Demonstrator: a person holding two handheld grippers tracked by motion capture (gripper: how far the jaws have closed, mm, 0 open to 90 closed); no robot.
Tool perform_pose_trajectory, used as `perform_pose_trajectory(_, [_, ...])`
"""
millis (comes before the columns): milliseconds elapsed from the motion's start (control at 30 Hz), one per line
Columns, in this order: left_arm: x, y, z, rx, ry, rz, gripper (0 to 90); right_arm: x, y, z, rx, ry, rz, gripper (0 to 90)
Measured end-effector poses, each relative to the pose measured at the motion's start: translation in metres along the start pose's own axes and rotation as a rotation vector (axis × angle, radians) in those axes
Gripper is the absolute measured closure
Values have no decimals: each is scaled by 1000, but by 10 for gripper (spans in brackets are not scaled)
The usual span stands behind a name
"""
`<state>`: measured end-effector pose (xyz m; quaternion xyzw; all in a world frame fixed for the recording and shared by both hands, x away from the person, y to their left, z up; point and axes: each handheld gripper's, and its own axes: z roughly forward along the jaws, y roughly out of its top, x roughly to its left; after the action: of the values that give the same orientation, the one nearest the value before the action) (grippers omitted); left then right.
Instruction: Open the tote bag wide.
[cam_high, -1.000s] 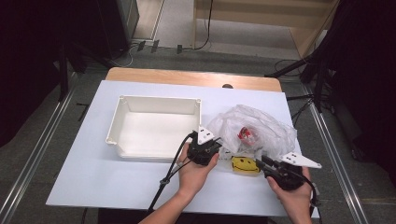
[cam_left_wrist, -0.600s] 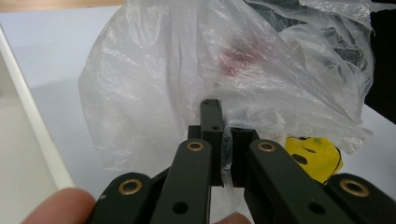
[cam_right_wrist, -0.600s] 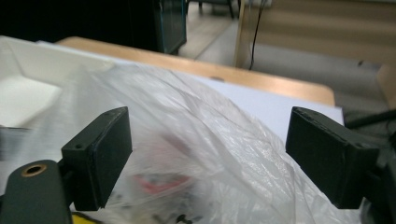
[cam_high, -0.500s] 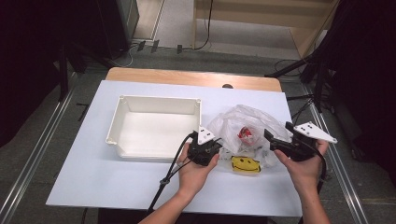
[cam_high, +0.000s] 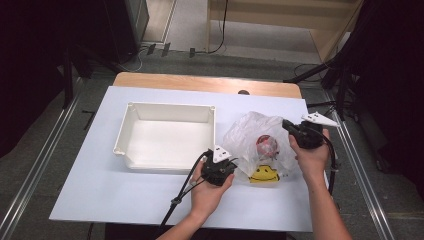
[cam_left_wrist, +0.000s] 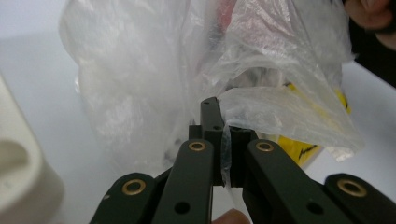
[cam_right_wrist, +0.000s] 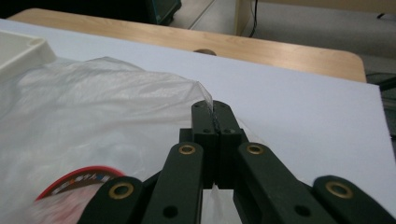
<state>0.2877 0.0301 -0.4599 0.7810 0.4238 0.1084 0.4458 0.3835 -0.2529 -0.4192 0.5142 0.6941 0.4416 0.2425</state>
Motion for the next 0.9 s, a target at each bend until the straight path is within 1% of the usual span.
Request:
perform_pose_trajectory(100, [4,-10,4,36,22,-5,900,-7,2,18,45,9,16,900])
perform_pose_trajectory(200, [10,-15,5,66,43,-29,900,-15,0,34,92,28,57,900])
perform_pose_trajectory(267, [10,-14,5,84,74,-6,900,-21,-5,44,122,55,103,900])
perform_pose_trajectory(333, [13,-15,5,105,70,-11,900,-25,-13,53,172,44,107,900])
perform_pose_trajectory(367, [13,-15,4,107,70,-12,900,-26,-18,57,202,28,100,900])
perform_pose_trajectory(433, [14,-17,3,111,62,-13,900,-28,-29,63,261,-19,87,900])
perform_pose_trajectory(467, [14,-17,2,110,61,-14,900,-31,-34,62,247,-11,96,900])
perform_pose_trajectory(500, [14,-18,2,109,53,-16,900,-34,-37,60,238,1,129,900])
perform_pose_trajectory(533, [14,-18,1,112,50,-18,900,-37,-39,57,234,3,151,900])
perform_pose_trajectory(567, [15,-18,1,114,44,-20,900,-38,-40,54,230,4,148,900])
perform_pose_trajectory(600, [16,-18,1,113,27,-24,900,-39,-40,50,224,3,143,870])
perform_pose_trajectory(633, [17,-19,1,112,6,-24,900,-39,-40,46,212,3,142,795])
perform_pose_trajectory(667, [17,-20,0,111,-7,-21,900,-38,-39,40,185,1,145,720])
perform_pose_trajectory(700, [17,-20,0,100,-30,-17,900,-37,-37,32,153,1,144,697])
perform_pose_trajectory(767, [17,-21,-1,95,-28,-17,886,-33,-32,12,74,34,156,648])
perform_pose_trajectory(867, [17,-21,0,86,-26,-14,872,-18,-30,-17,-13,70,134,592])
perform_pose_trajectory(900, [17,-21,0,84,-22,-12,871,-11,-30,-25,-31,91,123,568])
